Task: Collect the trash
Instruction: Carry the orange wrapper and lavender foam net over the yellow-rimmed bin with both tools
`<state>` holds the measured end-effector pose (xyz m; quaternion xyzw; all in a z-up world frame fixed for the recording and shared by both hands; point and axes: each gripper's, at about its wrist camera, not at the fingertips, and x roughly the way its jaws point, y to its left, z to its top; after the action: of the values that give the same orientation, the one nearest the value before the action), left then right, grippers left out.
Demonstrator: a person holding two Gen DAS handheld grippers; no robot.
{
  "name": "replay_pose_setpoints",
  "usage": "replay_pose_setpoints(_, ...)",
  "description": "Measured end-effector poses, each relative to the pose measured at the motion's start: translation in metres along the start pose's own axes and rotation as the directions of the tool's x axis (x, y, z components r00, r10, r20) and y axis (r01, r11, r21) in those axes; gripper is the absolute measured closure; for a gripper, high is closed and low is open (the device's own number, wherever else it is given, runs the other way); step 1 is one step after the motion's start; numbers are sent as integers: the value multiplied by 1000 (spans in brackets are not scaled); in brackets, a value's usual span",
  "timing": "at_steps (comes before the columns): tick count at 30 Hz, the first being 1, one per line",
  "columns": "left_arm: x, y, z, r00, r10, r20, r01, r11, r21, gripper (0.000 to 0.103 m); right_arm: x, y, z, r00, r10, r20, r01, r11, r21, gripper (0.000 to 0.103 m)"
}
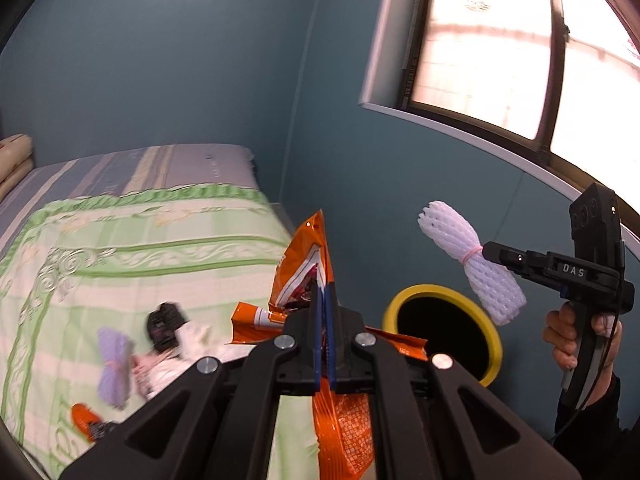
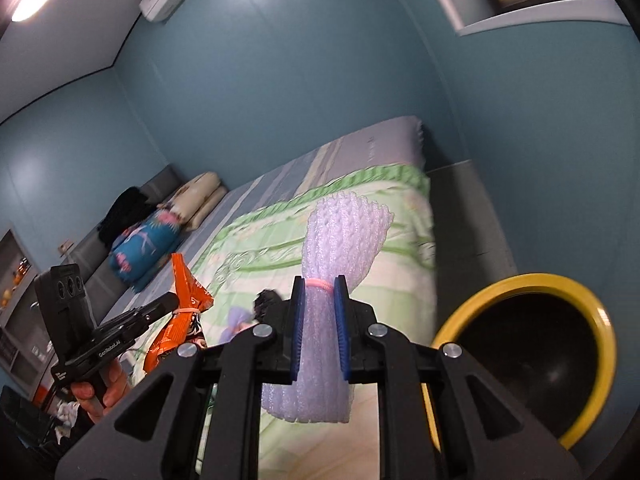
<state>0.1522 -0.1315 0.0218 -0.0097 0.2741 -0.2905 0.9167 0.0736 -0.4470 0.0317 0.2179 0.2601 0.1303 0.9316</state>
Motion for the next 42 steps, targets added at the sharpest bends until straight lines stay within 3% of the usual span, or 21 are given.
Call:
replay_pose_setpoints(6, 32, -36, 13, 998, -63, 5, 62, 998, 27, 101, -28, -28, 0, 990, -102, 93, 101, 995, 21, 89)
replay_pose_setpoints(10, 57, -61, 17, 995, -95, 8, 95, 995, 35, 101, -46, -41, -4, 969, -177, 171, 176, 984, 24, 89)
replay_pose_setpoints(16, 93, -92, 13, 989, -148, -12, 148, 988, 43, 101, -61, -60, -22, 918, -305, 253, 300, 952, 56, 89)
replay_pose_setpoints(19, 111, -114, 8, 982, -188, -19, 188, 981, 40, 101, -63, -69, -33, 874, -381, 301, 381, 922, 60, 89)
replay_pose_setpoints(25, 144, -153, -5, 978, -206, -17, 207, 976, 61, 101, -54, -90, -48, 839, -447, 309, 445, 892, 83, 89)
replay_pose_setpoints(32, 184, -172, -20, 977, -204, -64, 207, 977, 53, 101, -35, -118, -57, 840, -479, 256, 467, 878, 111, 89)
replay_pose_setpoints(42, 216, -172, -32, 973, -205, -105, 209, 978, 24, 101, -16, -126, -56, 843, -488, 226, 470, 873, 129, 87)
